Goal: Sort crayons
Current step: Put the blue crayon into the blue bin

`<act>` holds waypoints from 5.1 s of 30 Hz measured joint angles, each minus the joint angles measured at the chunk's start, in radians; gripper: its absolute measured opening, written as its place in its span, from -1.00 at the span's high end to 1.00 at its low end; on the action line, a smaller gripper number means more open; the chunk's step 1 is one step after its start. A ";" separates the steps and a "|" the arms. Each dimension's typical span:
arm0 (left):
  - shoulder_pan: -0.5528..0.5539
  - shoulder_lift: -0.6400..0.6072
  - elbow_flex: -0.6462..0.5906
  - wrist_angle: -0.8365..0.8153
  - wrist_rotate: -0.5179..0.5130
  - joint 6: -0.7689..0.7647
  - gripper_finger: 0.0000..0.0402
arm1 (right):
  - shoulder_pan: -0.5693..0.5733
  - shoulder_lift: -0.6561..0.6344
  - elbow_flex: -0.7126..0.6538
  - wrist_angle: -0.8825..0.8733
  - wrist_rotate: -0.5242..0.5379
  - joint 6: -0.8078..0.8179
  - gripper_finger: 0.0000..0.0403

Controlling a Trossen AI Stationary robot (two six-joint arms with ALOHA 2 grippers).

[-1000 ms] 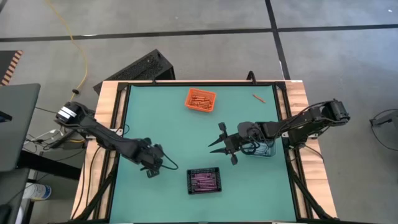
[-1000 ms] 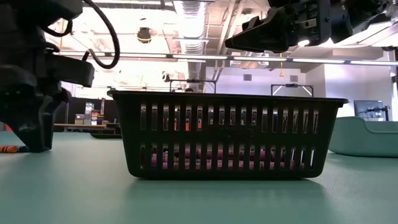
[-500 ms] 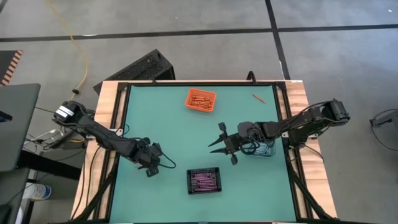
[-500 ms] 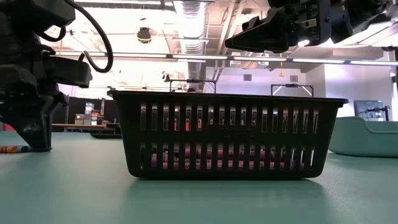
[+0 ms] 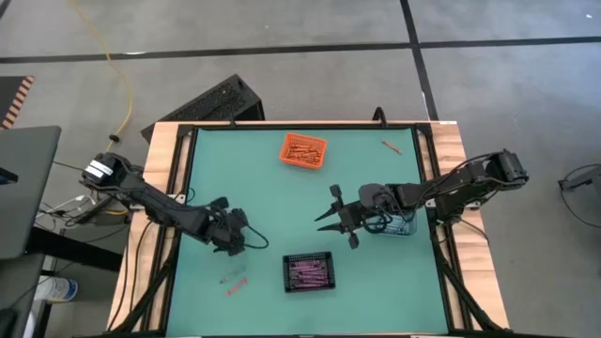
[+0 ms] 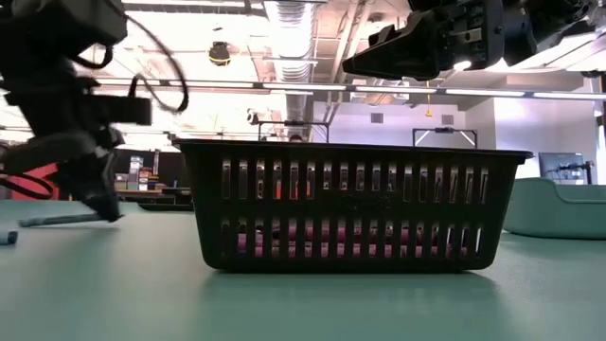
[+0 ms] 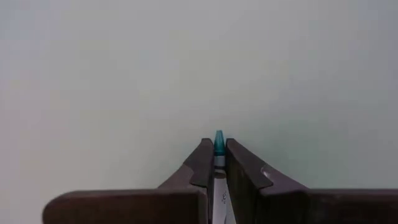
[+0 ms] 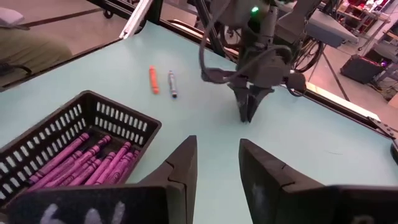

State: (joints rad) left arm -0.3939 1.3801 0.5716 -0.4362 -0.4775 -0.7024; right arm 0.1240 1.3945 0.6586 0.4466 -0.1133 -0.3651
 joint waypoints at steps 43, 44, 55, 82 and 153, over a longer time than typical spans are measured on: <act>-0.018 0.010 0.159 0.840 -0.003 0.595 0.92 | 0.305 -0.025 0.510 -0.766 0.141 0.079 0.42; 0.033 0.041 0.159 0.921 0.078 0.615 0.92 | 0.297 -0.065 0.510 -0.765 0.143 0.070 0.42; 0.444 0.486 0.354 1.505 0.690 0.369 0.92 | 0.185 -0.380 0.510 -0.709 0.143 0.076 0.42; 0.497 1.213 1.462 1.115 0.846 0.284 0.88 | 0.052 -0.425 0.510 -0.841 0.139 0.096 0.42; -0.361 0.407 0.697 -0.159 0.354 -0.303 0.41 | 0.288 -0.424 0.332 -0.573 0.168 0.147 0.42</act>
State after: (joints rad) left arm -0.7547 1.7872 1.2686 -0.5957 -0.1238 -1.0055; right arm 0.4118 0.9707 0.9901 -0.1268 0.0551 -0.2176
